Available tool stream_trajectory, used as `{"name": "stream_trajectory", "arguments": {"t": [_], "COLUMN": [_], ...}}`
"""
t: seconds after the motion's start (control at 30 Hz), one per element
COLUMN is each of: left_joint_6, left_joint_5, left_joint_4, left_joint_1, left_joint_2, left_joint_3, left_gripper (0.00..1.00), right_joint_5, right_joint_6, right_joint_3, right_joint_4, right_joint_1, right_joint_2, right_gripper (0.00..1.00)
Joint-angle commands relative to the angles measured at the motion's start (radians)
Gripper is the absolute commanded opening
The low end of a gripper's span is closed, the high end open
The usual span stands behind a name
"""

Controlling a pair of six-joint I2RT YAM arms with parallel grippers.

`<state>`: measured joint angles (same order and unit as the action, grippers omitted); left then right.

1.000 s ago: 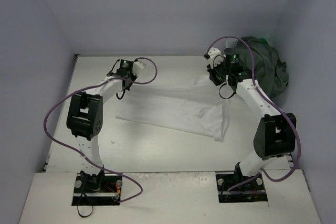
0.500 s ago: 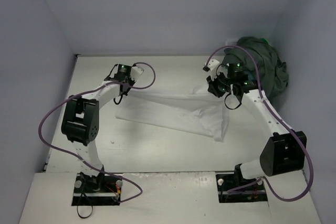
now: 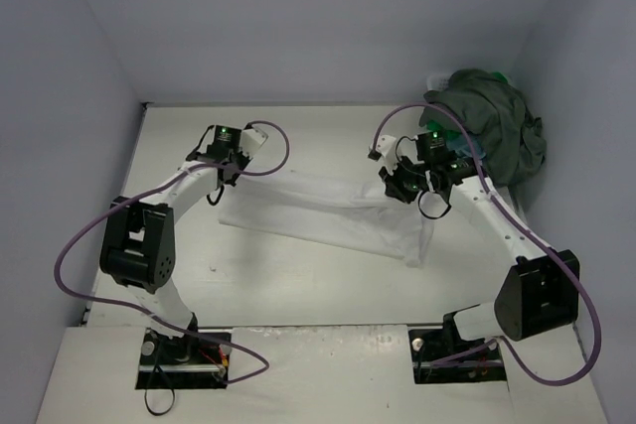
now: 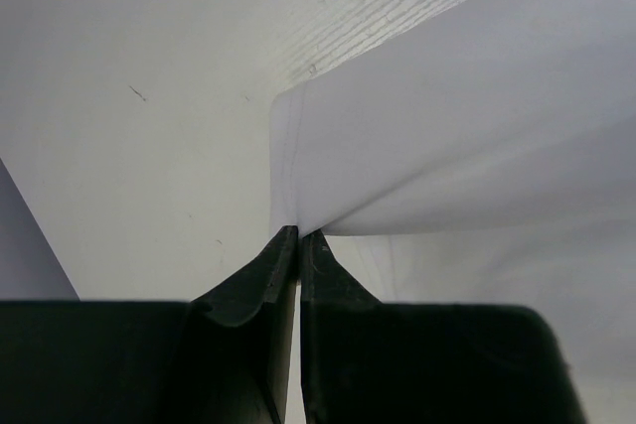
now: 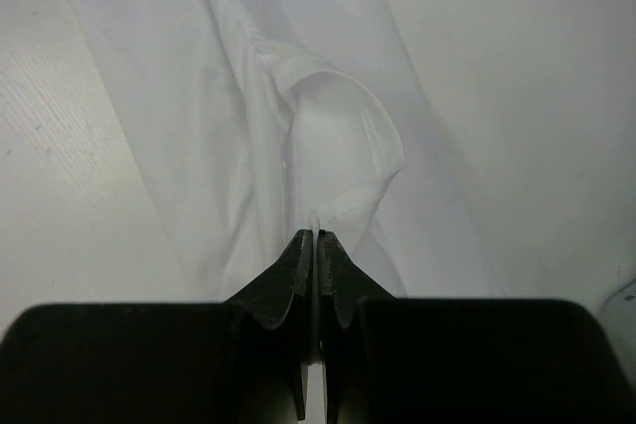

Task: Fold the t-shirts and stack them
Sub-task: Fold the other side of the tshirt into a rectangle

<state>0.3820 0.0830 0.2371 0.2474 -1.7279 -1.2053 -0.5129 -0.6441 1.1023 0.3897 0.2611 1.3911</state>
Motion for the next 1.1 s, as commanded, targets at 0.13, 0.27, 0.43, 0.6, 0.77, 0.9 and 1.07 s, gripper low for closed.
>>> {"name": "stream_trajectory", "arguments": {"t": [0.13, 0.27, 0.43, 0.6, 0.77, 0.9, 1.07], "left_joint_6": [0.011, 0.014, 0.018, 0.017, 0.006, -0.003, -0.012], "left_joint_5": [-0.029, -0.043, -0.048, -0.051, -0.054, -0.065, -0.072], "left_joint_4": [0.017, 0.031, 0.041, 0.054, 0.068, 0.079, 0.083], "left_joint_1": [-0.007, -0.007, -0.007, -0.007, -0.005, -0.003, 0.001], "left_joint_2": [0.119, 0.136, 0.143, 0.149, 0.145, 0.137, 0.131], "left_joint_3": [0.023, 0.052, 0.078, 0.089, 0.092, 0.095, 0.104], "left_gripper": [0.00, 0.00, 0.00, 0.00, 0.00, 0.01, 0.01], "right_joint_5": [0.071, 0.100, 0.129, 0.151, 0.154, 0.154, 0.140], "right_joint_6": [-0.071, -0.095, -0.127, -0.146, -0.154, -0.166, -0.177], "right_joint_3": [-0.032, -0.048, -0.084, -0.133, -0.171, -0.199, -0.226], "right_joint_4": [0.029, 0.038, 0.048, 0.052, 0.054, 0.054, 0.055], "right_joint_1": [0.030, 0.032, 0.038, 0.055, 0.070, 0.072, 0.073], "right_joint_2": [-0.070, -0.093, -0.122, -0.124, -0.122, -0.116, -0.089], "right_gripper": [0.00, 0.00, 0.00, 0.00, 0.00, 0.00, 0.00]}}
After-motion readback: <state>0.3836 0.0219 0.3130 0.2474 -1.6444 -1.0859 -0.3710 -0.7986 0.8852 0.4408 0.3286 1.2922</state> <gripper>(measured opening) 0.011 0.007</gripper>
